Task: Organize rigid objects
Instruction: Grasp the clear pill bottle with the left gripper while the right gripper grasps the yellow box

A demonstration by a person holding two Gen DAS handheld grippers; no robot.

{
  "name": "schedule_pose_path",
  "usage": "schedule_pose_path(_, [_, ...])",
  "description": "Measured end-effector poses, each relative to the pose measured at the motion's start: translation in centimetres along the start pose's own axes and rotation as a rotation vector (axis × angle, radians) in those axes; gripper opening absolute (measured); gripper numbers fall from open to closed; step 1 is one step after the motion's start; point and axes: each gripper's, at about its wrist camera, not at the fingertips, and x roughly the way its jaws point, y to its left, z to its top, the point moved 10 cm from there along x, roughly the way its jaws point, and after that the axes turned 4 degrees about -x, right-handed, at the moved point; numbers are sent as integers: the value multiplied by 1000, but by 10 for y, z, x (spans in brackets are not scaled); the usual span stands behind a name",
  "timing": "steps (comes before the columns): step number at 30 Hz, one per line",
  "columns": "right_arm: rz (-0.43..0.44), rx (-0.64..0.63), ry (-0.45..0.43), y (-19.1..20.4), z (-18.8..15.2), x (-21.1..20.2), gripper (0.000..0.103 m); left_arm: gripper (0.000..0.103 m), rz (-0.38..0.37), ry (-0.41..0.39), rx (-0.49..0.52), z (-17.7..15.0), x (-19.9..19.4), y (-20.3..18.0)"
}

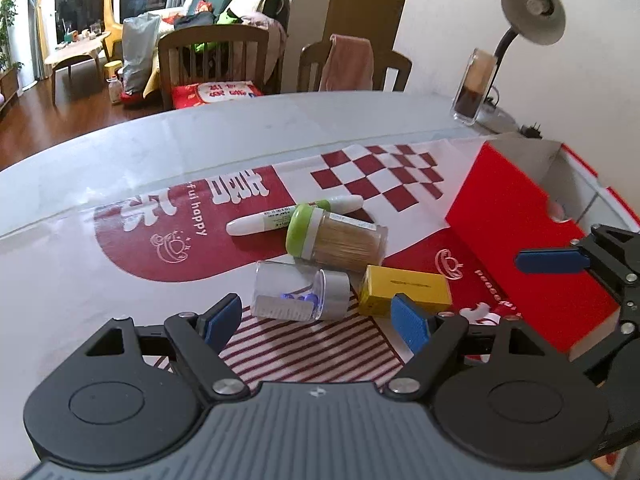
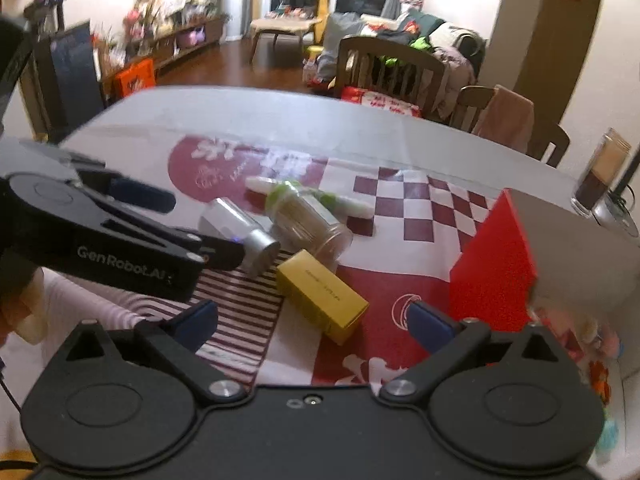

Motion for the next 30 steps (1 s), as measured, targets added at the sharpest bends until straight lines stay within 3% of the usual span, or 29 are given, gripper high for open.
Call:
schedule_pose_path(11, [-14,-138,109,6,3,52,90,82,45,48,34,4,48,8])
schedule_pose_path(21, [35,-209,147,7,10,73,83,82,26,62,50,3,64,9])
schedule_pose_path(29, [82,-175,178,7,8,81,63,80,17,54,55,5,67,10])
schedule_pose_path(30, [87,-168,178,8,8,81,63,74,15,55,56,5,67,10])
